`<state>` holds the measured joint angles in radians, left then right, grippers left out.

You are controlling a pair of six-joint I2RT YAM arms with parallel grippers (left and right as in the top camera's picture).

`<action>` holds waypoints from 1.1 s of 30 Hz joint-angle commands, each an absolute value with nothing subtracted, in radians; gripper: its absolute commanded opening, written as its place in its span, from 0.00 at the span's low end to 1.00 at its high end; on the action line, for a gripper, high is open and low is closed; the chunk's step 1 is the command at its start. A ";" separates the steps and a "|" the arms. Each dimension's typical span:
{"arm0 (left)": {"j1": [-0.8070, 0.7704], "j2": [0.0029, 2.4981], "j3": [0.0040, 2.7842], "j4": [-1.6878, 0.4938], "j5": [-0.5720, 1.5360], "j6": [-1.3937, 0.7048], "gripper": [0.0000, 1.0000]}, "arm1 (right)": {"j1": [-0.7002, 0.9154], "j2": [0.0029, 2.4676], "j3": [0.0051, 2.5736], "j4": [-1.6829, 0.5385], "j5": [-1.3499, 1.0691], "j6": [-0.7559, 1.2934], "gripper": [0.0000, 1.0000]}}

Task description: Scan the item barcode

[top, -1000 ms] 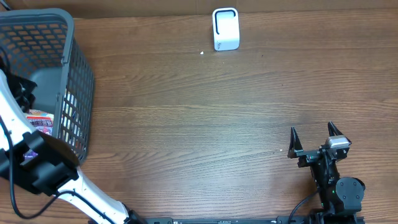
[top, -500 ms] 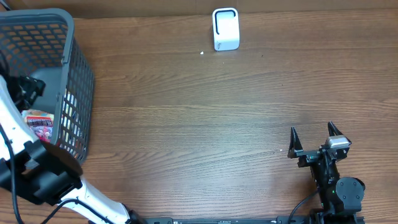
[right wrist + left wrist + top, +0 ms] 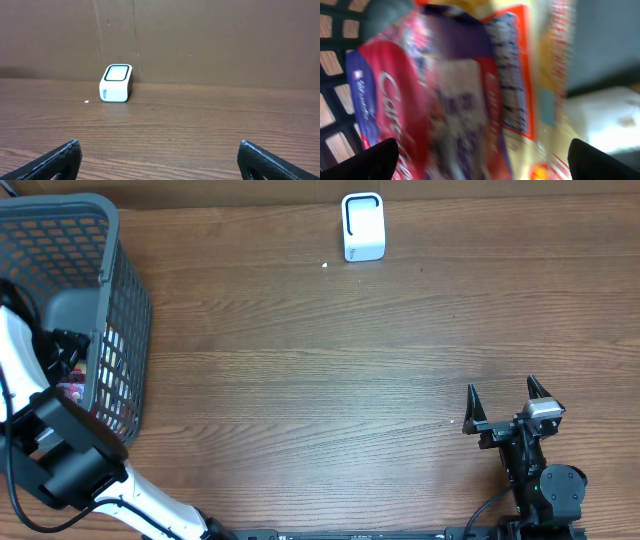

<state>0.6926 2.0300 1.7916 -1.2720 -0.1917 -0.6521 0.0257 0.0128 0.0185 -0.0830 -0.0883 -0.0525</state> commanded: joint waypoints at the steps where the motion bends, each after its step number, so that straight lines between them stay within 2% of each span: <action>1: 0.728 2.035 1.740 -1.253 -0.224 -0.670 1.00 | 0.017 0.003 0.008 -0.079 -0.079 -0.053 1.00; 4: 0.743 2.035 1.700 -1.228 -0.223 -0.669 1.00 | 0.017 0.003 0.008 -0.079 -0.079 -0.053 1.00; 5: 0.746 2.035 1.687 -1.221 -0.217 -0.669 0.95 | 0.017 0.003 0.008 -0.079 -0.079 -0.053 1.00; 6: 0.746 2.035 1.676 -1.213 -0.215 -0.669 0.84 | 0.017 0.003 0.008 -0.079 -0.079 -0.053 1.00; 7: 0.746 2.035 1.666 -1.205 -0.212 -0.667 0.64 | 0.017 0.003 0.008 -0.079 -0.079 -0.053 1.00; 8: 0.746 2.035 1.660 -1.201 -0.212 -0.664 0.50 | 0.017 0.003 0.008 -0.079 -0.079 -0.053 1.00; 9: 0.746 2.035 1.658 -1.199 -0.211 -0.658 0.26 | 0.017 0.003 0.008 -0.079 -0.079 -0.053 1.00; 11: 0.746 2.035 1.659 -1.199 -0.205 -0.657 0.04 | 0.017 0.003 0.008 -0.079 -0.079 -0.053 1.00; 20: 0.746 2.032 1.808 -1.306 -0.162 -0.658 0.04 | 0.017 0.003 0.008 -0.079 -0.079 -0.053 1.00; 33: 0.727 2.008 2.452 -1.591 -0.095 -0.657 0.04 | 0.017 0.003 0.008 -0.079 -0.079 -0.053 1.00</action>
